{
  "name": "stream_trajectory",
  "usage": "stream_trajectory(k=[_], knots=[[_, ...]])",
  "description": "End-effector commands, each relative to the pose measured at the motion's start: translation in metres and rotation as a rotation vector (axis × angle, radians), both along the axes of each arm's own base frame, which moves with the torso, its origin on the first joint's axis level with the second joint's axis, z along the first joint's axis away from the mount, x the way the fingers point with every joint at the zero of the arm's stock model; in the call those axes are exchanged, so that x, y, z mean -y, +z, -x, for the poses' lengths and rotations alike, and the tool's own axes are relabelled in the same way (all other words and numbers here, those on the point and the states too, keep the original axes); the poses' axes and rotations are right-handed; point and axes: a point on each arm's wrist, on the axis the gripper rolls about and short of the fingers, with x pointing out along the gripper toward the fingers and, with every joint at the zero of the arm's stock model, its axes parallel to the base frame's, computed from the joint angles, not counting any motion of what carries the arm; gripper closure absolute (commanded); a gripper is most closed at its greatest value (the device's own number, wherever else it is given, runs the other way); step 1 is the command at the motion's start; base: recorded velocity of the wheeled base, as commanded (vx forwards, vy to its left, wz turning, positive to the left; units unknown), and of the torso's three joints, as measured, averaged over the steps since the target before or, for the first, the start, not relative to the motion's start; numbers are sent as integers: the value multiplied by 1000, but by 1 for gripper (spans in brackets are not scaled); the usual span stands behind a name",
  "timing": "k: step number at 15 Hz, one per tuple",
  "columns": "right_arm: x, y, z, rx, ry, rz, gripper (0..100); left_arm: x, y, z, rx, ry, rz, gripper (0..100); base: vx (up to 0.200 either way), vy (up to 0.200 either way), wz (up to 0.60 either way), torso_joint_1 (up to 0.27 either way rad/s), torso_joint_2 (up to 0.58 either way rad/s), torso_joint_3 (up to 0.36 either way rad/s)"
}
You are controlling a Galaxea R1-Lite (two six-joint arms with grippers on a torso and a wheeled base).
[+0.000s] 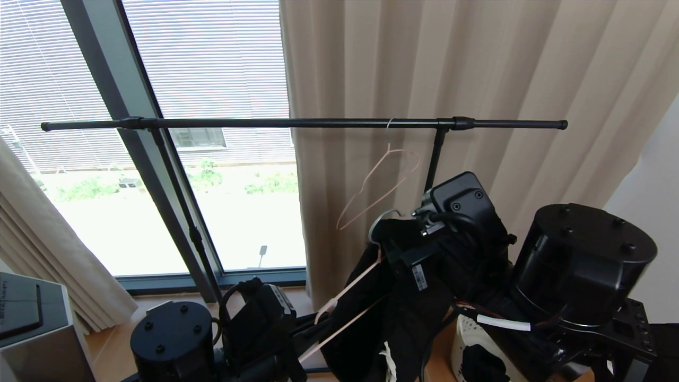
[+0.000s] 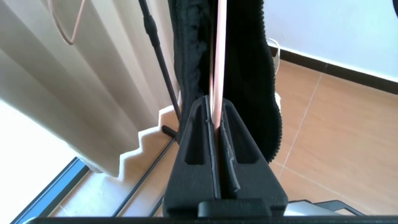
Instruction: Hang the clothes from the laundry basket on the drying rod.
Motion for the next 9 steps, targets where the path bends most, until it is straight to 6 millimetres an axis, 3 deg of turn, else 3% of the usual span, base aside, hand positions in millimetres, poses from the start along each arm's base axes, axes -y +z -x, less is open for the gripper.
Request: stream_trajectory(k=[1,9], knots=[[-2,-2,3,-4,12,7,0,-1,3,-3,11,12,10,100,0,0,0,0,0,0],[-3,-3,7,-7,24,12,0,-3,6,-7,19,28,29,100,0,0,0,0,0,0]])
